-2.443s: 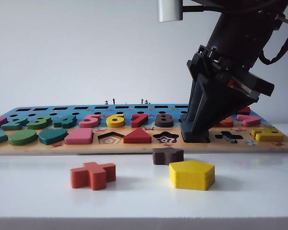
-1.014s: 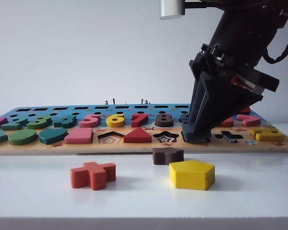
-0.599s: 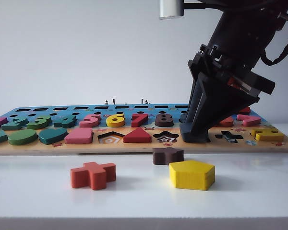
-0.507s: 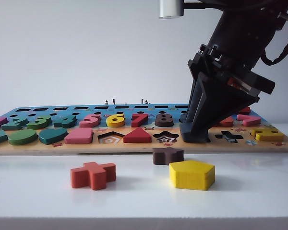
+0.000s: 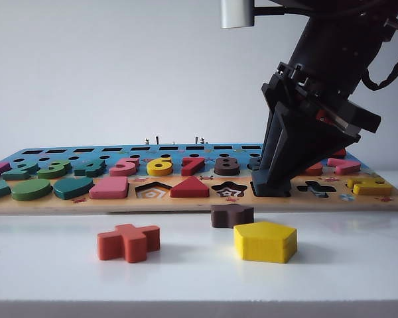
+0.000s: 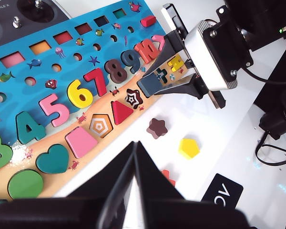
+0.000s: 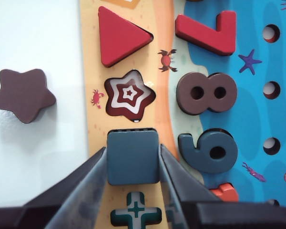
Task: Insert the cube into the slot.
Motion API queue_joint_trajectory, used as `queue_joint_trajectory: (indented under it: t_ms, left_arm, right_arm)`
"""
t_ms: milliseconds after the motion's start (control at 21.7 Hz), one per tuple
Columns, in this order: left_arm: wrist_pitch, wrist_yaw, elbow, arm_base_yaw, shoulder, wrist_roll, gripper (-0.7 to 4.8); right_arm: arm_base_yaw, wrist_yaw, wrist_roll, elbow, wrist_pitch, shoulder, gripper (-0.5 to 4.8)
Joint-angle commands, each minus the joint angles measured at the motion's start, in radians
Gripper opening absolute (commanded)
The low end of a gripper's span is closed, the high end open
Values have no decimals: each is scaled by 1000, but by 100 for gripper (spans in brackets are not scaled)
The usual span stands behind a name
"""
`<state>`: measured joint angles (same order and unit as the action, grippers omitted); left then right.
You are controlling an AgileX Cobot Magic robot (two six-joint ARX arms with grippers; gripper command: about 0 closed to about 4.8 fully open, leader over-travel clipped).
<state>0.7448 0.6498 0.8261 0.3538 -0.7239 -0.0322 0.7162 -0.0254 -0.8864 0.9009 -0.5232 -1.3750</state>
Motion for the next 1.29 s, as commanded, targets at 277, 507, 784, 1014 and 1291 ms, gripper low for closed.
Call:
queue_joint_trajectory:
  t_ms: [277,507,784,1014,1291]
  left_arm:
    - [-14,8,4,-1,0,-4,20]
    - [-14,8,4,-1,0,-3,20]
    - [-14,8,4,-1,0,-3,20]
    - [-14,8,4,-1,0,-3,20]
    - [-14,8,4,-1,0,-3,20]
  right_arm:
    - [1,-2,4,3,13,3,159]
    - [1,-2,5,3,13,3,159]
    - [1,-13,7,3,13,1,159]
    - [1,-27,28,3,13,-10,160]
    - [1,-25,29,3,18,-16,186]
